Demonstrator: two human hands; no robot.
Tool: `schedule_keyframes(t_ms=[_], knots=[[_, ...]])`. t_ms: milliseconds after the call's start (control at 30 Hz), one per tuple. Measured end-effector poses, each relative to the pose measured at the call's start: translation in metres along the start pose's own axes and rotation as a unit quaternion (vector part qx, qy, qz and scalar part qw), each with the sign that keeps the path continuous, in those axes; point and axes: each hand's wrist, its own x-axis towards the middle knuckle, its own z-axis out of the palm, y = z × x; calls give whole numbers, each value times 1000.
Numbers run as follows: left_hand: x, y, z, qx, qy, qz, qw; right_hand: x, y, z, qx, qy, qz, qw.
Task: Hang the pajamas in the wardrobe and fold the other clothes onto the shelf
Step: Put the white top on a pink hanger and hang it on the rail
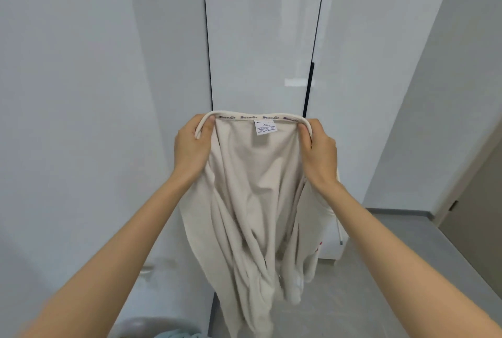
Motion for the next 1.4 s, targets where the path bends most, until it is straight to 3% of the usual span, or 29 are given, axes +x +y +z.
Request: schedule_keyframes(t_ms=[233, 400, 667, 733, 833, 933, 1033, 1200, 1400], knots=[[37, 34, 19, -30, -44, 18, 998, 42, -29, -44, -8, -7, -46, 999], [49, 40, 40, -44, -62, 30, 997, 58, -22, -57, -79, 16, -65, 995], [56, 31, 97, -10, 44, -5, 999, 84, 37, -44, -224, -21, -56, 973], [58, 23, 119, 10, 34, 1, 999, 93, 51, -38, -194, -39, -57, 979], [63, 8, 151, 41, -9, -1, 999, 112, 70, -32, -58, -88, -18, 994], [69, 0, 182, 13, -81, -15, 997, 129, 85, -29, 68, -163, 5, 984], [78, 0, 205, -1, -105, -30, 994, 145, 103, -30, 131, -201, -5, 971], [84, 7, 229, -12, -153, 22, 988, 169, 128, -32, 239, -173, 45, 954], [87, 0, 256, -12, -244, 59, 968, 190, 145, -23, 241, -155, 5, 958]])
